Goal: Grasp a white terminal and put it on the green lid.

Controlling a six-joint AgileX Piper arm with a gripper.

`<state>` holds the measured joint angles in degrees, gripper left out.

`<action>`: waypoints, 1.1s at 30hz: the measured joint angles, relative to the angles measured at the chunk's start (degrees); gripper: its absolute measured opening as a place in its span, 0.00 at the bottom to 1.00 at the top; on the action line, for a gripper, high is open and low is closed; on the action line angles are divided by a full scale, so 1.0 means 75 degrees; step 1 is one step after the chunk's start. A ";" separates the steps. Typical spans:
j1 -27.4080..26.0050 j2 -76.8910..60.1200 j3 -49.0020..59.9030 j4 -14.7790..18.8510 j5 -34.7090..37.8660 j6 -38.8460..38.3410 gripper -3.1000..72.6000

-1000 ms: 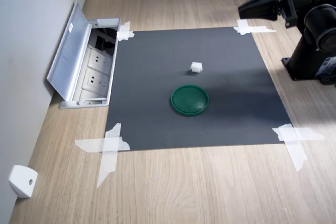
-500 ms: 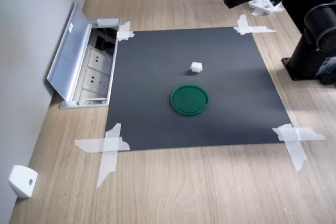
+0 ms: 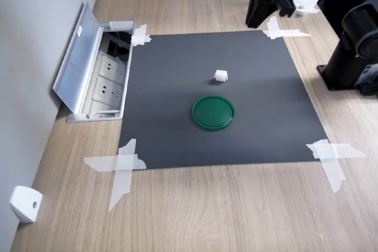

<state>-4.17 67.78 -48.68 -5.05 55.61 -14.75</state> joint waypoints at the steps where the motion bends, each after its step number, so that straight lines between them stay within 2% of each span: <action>1: 0.0000 0.0186 -0.0055 0.0000 -0.0007 -0.0139 0.04; 6: 0.0000 0.0755 -0.0205 0.0049 -0.0087 -0.0677 0.16; 9: 0.0000 0.0979 -0.0223 0.0212 -0.0093 -0.0782 0.30; 14: 0.0000 0.1316 -0.0230 0.0560 -0.0164 -0.0789 0.61; 16: 0.0000 0.1371 -0.0230 0.0560 -0.0404 -0.0785 0.72; 19: 0.0000 0.1407 -0.0232 0.0453 -0.0827 -0.0717 0.82; 23: 0.0000 0.1708 -0.0256 0.0427 -0.0987 -0.0480 0.87; 33: 0.0000 0.2556 -0.0278 0.0328 -0.1486 -0.0185 0.88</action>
<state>-4.17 86.94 -50.76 -2.60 44.46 -16.13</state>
